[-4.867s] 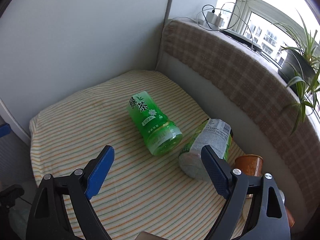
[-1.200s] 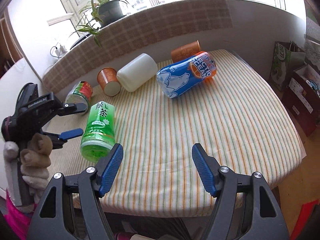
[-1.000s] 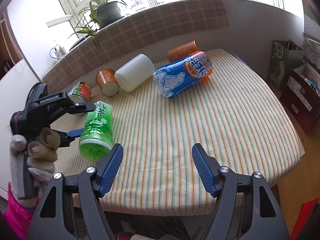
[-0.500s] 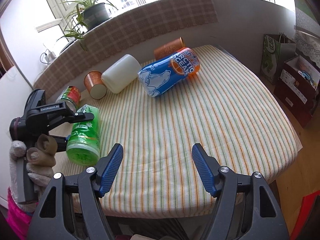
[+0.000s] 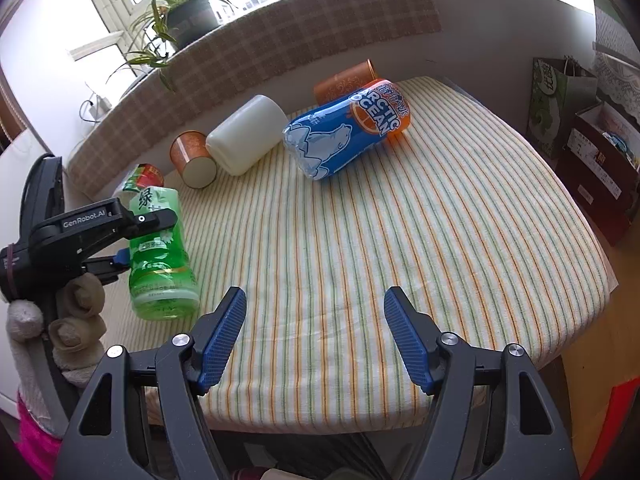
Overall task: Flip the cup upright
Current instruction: 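Lift and rotate the green bottle with the left gripper, base downward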
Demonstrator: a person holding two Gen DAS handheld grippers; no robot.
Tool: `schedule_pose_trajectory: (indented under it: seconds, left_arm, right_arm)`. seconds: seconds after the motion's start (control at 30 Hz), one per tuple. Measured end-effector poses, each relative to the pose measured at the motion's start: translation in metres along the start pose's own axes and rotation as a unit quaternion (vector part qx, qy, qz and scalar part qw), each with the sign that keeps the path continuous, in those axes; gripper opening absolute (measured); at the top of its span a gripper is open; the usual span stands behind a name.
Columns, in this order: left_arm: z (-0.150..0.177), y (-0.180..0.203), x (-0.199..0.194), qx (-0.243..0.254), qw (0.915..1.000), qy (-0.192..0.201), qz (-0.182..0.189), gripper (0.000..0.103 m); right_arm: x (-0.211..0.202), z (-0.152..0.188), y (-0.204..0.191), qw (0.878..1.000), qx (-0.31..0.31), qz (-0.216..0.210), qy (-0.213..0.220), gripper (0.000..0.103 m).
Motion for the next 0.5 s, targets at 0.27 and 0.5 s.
schedule_pose_trajectory:
  seconds: [0.27, 0.5]
  left_arm:
    - [-0.006, 0.018, -0.027, 0.082, 0.993, 0.06, -0.061, 0.058]
    - [-0.013, 0.027, -0.036, 0.12, 0.985, 0.091, -0.084, 0.058]
  right_arm:
    - [0.001, 0.002, -0.006, 1.0, -0.005, -0.005, -0.002, 0.071]
    - [0.002, 0.003, -0.005, 1.0, -0.004, -0.003, -0.003, 0.071]
Point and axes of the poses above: each gripper's, at about its wrist camera, not at the fingertips, and x roughly the way its jaws point, y to its right, z to its underside, the point moved 7 cm from there along x, roughly the way its jaws point, and after that the axes turned 11 degrees about x, right-handed, at the moved point
